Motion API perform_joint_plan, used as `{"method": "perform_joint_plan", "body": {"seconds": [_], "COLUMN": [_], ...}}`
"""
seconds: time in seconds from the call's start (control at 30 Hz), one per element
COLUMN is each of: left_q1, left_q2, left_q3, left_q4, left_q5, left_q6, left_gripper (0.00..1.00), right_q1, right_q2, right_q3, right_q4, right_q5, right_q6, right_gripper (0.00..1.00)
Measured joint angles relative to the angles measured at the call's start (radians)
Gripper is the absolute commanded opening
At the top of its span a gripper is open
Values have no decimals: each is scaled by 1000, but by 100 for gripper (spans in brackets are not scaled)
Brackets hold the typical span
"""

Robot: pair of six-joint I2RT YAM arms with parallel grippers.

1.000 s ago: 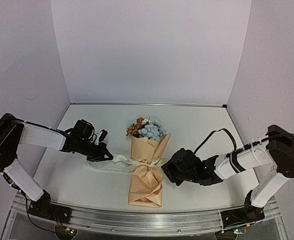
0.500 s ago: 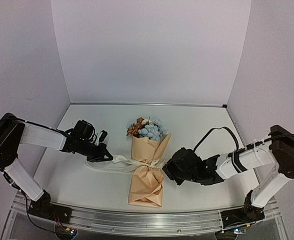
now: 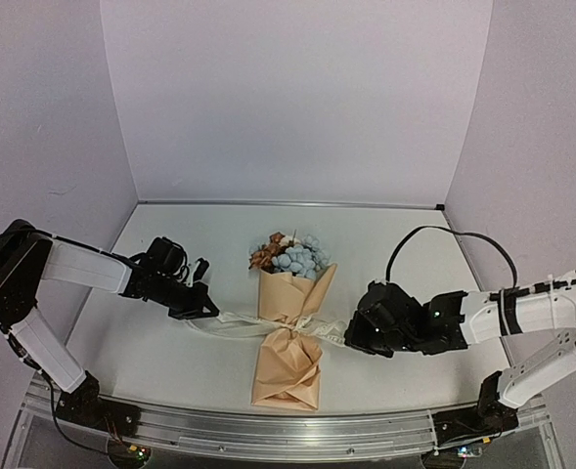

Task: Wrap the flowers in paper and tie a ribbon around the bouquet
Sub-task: Tie the half-tied ribbon around the folded bouquet.

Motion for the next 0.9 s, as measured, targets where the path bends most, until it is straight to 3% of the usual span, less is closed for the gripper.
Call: {"method": "perform_joint_plan", "body": {"seconds": [0.33,0.9], "left_q1": [4,5], "left_q2": [0,-70], "left_q3": [5,3], "left_q4": [-14,-28], "left_q5": [-9,-20], "left_q6": [0,-24], "left_gripper": [0,0], "right_q1": [-8,-43], "right_q2": [-31,19], "right_q3": [27,62], "right_q4": [-235,-293], "right_q5": [20,34], "right_q6": [-305,-680], "right_gripper": [0,0]}}
